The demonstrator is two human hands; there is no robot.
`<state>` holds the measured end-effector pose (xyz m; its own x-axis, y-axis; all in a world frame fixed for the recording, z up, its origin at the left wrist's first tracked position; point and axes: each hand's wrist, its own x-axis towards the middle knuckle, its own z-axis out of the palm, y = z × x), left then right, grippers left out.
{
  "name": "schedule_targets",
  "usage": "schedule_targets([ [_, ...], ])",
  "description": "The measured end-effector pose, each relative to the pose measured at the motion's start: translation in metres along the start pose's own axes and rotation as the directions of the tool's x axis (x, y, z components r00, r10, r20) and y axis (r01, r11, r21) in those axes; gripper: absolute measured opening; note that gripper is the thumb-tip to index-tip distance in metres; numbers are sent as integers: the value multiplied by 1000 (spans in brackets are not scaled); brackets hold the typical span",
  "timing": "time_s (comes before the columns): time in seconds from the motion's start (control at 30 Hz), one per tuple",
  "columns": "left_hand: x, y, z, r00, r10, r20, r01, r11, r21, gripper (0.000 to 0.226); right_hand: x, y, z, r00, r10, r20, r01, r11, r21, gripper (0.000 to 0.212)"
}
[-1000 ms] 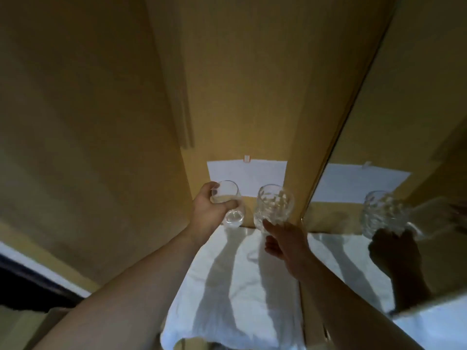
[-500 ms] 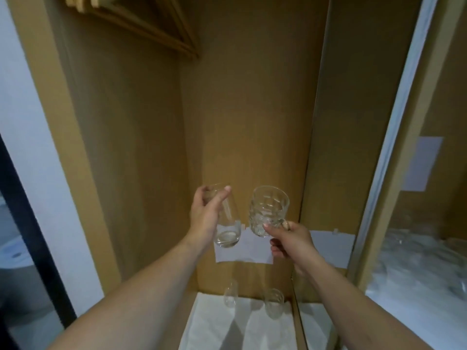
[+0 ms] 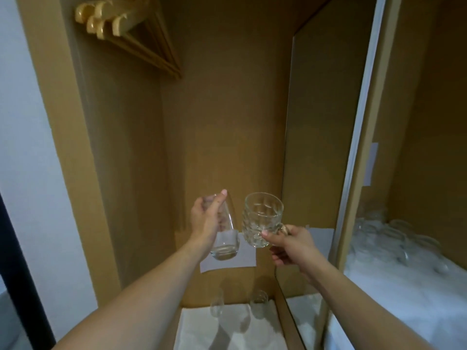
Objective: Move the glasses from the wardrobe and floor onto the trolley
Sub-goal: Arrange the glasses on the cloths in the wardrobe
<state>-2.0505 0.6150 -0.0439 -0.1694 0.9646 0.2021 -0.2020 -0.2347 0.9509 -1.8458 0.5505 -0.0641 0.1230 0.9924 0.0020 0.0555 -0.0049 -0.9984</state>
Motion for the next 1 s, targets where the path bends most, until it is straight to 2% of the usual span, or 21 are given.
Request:
schedule_targets([
  [0.17,-18,-32,9,991,-62,120,59,998,29,43,-35,21,-16,995,52,-83,-56,997,-53,39],
  [0.3,-34,-56,27,976,-104,190,102,995,23,46,-58,35,-37,987,91,-132,-102,992,-79,37],
  [0.53,-76,-75,78,947,-153,281,140,988,67,62,-102,54,-103,975,94,-201,-119,986,-119,52],
  [0.77,-128,-75,145,923,-138,359,129,990,49,38,-143,67,-175,957,105,-270,-133,987,-87,56],
  [1.0,-185,-85,214,909,-159,385,146,987,62,44,-177,74,-255,952,127,-278,-151,986,-66,47],
])
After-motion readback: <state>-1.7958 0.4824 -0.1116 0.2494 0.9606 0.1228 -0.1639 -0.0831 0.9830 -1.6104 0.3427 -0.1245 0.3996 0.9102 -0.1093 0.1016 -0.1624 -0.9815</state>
